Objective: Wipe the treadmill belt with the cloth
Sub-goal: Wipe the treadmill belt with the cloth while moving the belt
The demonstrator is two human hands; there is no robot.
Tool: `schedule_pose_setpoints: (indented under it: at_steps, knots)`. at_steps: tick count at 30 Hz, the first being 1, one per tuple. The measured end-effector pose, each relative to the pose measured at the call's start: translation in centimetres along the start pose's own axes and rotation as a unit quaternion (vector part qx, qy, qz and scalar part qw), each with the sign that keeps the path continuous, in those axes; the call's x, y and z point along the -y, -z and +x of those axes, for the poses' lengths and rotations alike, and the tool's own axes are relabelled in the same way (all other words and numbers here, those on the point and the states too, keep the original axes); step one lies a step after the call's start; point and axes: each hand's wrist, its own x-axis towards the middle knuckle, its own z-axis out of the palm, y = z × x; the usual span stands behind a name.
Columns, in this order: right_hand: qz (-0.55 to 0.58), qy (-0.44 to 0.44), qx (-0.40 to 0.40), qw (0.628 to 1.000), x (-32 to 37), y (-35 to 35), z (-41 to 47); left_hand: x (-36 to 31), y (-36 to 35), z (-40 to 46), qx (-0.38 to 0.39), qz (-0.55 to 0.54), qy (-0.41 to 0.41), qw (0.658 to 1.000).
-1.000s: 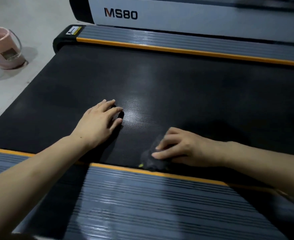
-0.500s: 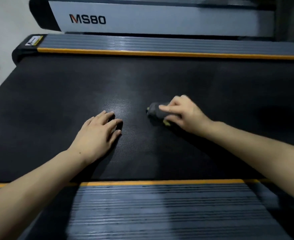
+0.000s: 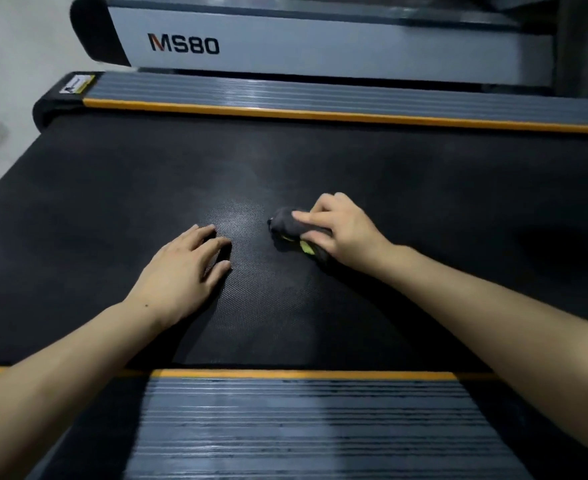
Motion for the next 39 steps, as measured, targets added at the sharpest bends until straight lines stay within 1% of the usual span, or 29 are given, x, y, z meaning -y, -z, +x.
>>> schedule_pose_setpoints:
  at_steps: [2, 5, 6, 8, 10, 11, 13, 15, 16, 17, 18, 22, 23, 25, 27, 31, 34, 36, 37, 39]
  knots:
    - [0.027, 0.034, 0.004, 0.999, 2.5, -0.3, -1.2, 0.6, 0.4, -0.1, -0.015, -0.006, 0.015, 1.0]
    - [0.097, 0.148, 0.083, 0.981, 7.3, -0.4, -5.1, 1.6, 0.8, -0.5, -0.025, -0.009, 0.038, 0.999]
    - [0.1, 0.174, 0.103, 0.974, 8.3, -0.6, -5.9, 1.9, 0.9, -0.6, -0.024, -0.012, 0.045, 0.999]
    - [0.089, 0.194, 0.112, 0.971, 8.1, -0.9, -5.3, 2.9, 1.2, -0.7, -0.023, -0.024, 0.061, 0.998]
    - [0.059, 0.183, 0.094, 0.977, 6.5, -1.8, -2.4, 3.7, 1.8, -0.7, -0.033, -0.033, 0.084, 0.995]
    - [0.039, 0.162, 0.074, 0.983, 5.6, -2.6, -0.4, 4.1, 2.1, -0.7, -0.04, -0.03, 0.092, 0.995]
    - [0.011, 0.087, 0.013, 0.996, 4.5, -4.4, 4.1, 4.6, 2.6, -1.1, -0.041, -0.018, 0.101, 0.994]
    - [0.0, 0.0, -0.018, 1.0, 4.7, -6.0, 7.9, 5.3, 3.2, -1.5, -0.038, -0.003, 0.109, 0.993]
    - [0.002, -0.024, -0.022, 0.999, 5.3, -6.7, 9.1, 5.7, 3.5, -1.8, -0.038, -0.001, 0.117, 0.992]
    - [0.007, -0.027, -0.024, 0.999, 6.1, -7.3, 9.7, 6.3, 3.8, -2.0, -0.04, -0.001, 0.126, 0.991]
    - [0.014, -0.01, -0.021, 1.0, 7.2, -7.7, 9.6, 6.9, 4.1, -2.3, -0.043, 0.0, 0.134, 0.99]
    - [0.065, 0.139, 0.038, 0.987, 12.0, -8.3, 5.9, 9.8, 5.0, -3.4, -0.059, -0.006, 0.159, 0.985]
    - [0.067, 0.159, 0.038, 0.984, 12.4, -8.5, 5.4, 10.4, 5.1, -3.3, -0.065, -0.014, 0.167, 0.984]
    - [0.054, 0.17, 0.032, 0.983, 12.0, -8.9, 6.2, 11.0, 5.1, -2.7, -0.074, -0.02, 0.173, 0.982]
    - [0.035, 0.149, 0.031, 0.988, 10.7, -9.5, 8.5, 11.1, 4.9, -1.5, -0.079, -0.006, 0.165, 0.983]
    - [0.003, 0.021, -0.018, 1.0, 8.5, -12.0, 15.8, 11.5, 4.6, 1.6, -0.105, 0.015, 0.118, 0.987]
    - [-0.017, -0.057, -0.021, 0.998, 8.1, -13.1, 19.8, 12.8, 4.8, 3.9, -0.117, 0.035, 0.095, 0.988]
    - [-0.021, -0.065, -0.033, 0.997, 8.2, -13.4, 20.4, 14.2, 5.2, 5.2, -0.12, 0.027, 0.106, 0.987]
    - [-0.014, -0.051, -0.041, 0.998, 8.5, -13.4, 19.9, 15.0, 5.3, 5.7, -0.121, 0.028, 0.106, 0.987]
    - [0.007, 0.014, -0.036, 0.999, 9.1, -13.5, 17.9, 16.7, 5.5, 6.5, -0.122, 0.032, 0.104, 0.987]
